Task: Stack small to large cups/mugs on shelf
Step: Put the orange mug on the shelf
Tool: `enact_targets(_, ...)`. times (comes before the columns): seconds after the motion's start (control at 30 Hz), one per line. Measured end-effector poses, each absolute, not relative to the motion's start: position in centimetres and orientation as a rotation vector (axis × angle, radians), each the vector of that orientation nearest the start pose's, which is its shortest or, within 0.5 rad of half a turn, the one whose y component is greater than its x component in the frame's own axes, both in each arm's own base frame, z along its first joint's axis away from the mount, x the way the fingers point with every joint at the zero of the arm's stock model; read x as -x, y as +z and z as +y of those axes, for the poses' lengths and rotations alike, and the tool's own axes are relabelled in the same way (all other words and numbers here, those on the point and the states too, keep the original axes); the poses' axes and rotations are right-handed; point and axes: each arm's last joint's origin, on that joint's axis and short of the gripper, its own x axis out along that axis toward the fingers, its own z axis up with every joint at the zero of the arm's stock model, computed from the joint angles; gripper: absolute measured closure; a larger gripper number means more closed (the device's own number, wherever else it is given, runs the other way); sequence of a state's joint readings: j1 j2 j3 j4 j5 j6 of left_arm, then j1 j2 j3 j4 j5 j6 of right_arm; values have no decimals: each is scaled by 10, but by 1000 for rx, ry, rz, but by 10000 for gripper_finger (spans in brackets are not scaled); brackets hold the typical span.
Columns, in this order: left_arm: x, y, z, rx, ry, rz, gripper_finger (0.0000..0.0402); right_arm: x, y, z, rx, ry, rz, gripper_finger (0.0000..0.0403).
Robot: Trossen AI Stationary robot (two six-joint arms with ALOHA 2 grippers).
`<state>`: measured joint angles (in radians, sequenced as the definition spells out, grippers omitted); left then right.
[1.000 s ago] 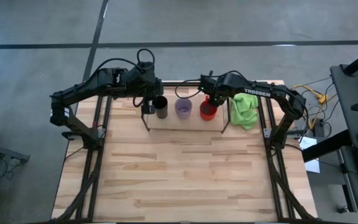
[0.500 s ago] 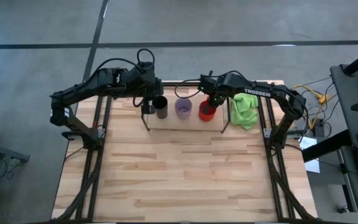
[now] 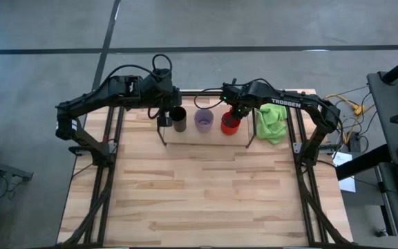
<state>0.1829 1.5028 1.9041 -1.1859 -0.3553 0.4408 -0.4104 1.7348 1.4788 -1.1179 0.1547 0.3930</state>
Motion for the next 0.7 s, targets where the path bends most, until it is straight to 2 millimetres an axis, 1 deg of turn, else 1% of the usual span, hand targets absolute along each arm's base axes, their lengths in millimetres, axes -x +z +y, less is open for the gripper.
enact_targets(0.57, -265, 451, 59, -476, 328, 893, 353, -307, 266, -139, -485, -735, 1245, 328)
enact_targets(0.7, -265, 451, 59, -476, 328, 893, 353, -305, 268, -137, -509, -743, 1252, 328)
